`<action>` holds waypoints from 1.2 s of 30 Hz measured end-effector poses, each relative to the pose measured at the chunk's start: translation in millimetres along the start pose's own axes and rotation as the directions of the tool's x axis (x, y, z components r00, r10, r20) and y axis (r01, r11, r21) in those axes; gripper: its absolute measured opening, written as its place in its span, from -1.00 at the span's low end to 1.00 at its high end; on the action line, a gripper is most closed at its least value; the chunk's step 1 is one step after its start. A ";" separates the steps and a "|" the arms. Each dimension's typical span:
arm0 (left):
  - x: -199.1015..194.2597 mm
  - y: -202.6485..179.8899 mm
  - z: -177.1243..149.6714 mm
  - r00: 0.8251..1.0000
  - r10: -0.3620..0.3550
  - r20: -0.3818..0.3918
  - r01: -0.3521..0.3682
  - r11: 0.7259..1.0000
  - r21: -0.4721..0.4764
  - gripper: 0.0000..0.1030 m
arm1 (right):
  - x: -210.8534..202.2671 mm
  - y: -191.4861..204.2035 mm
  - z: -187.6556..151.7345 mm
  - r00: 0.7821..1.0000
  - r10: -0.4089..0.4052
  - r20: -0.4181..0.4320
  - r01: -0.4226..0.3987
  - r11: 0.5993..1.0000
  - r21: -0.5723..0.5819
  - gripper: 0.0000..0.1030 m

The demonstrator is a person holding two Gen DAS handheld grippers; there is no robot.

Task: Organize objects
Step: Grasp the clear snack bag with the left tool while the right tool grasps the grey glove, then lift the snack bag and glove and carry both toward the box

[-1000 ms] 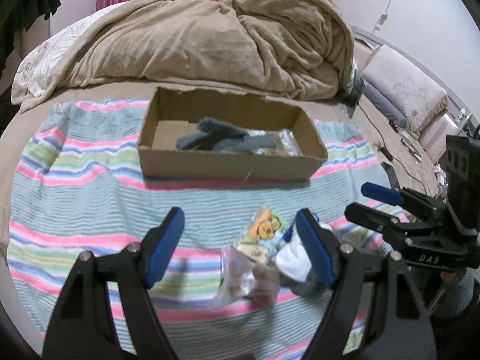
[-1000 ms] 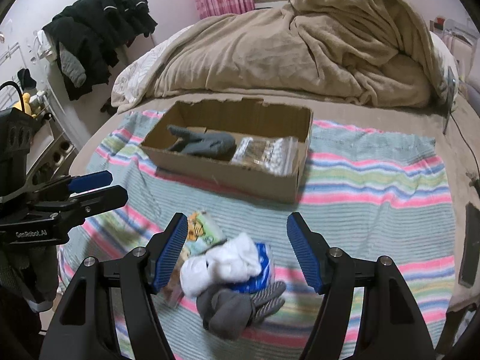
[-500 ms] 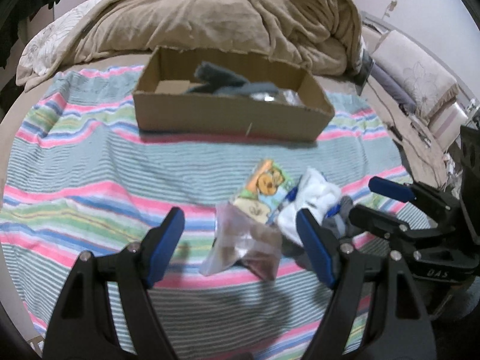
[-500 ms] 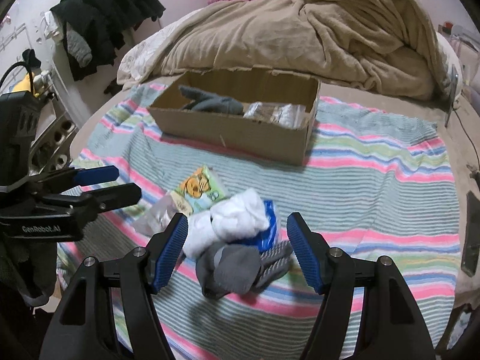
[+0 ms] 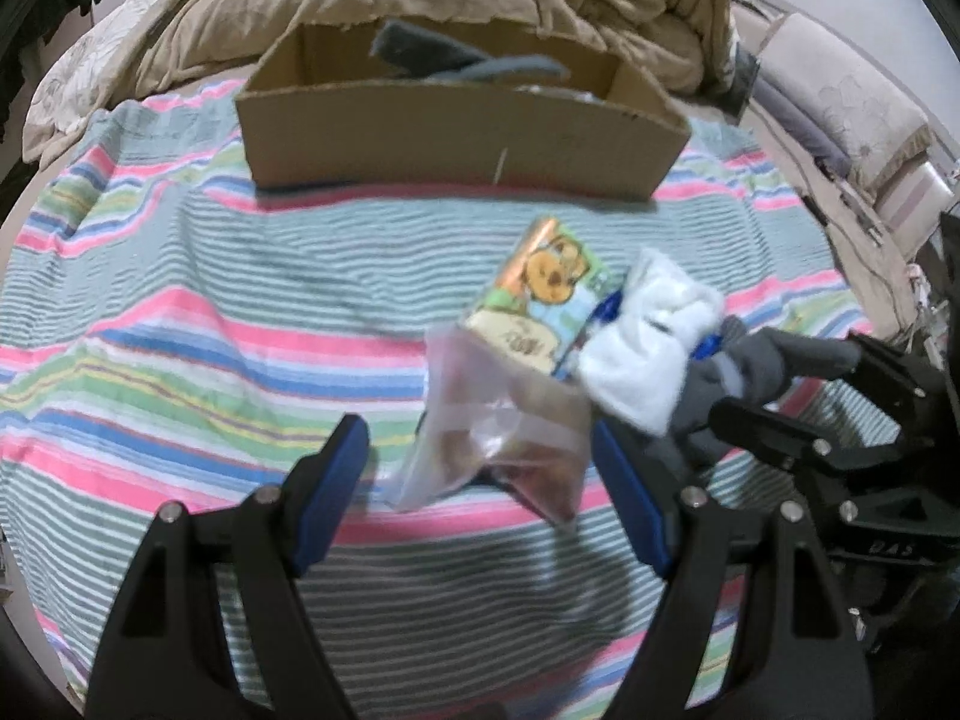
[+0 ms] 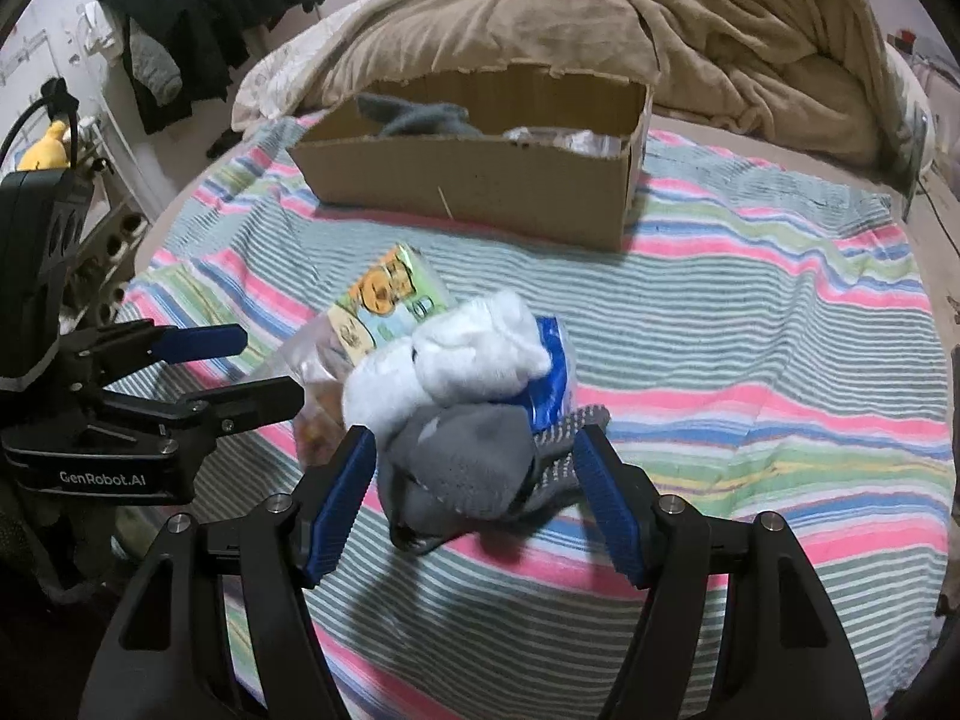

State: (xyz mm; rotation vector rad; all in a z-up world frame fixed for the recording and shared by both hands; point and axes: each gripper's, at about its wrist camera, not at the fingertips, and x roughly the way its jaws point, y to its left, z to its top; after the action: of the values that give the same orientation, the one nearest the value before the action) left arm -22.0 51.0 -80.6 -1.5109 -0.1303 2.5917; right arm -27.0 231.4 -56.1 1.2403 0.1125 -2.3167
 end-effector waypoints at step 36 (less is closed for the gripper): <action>-29.6 7.6 2.1 0.981 -0.151 0.125 0.155 0.988 -0.019 -0.08 | -46.6 -1.4 15.5 0.994 0.008 0.113 -0.006 1.000 -0.021 -0.32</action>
State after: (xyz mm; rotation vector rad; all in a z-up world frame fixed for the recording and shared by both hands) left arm -10.1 38.7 -55.2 -1.2928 -0.2861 2.5689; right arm -18.2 246.3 -10.1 1.0949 0.0931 -2.3676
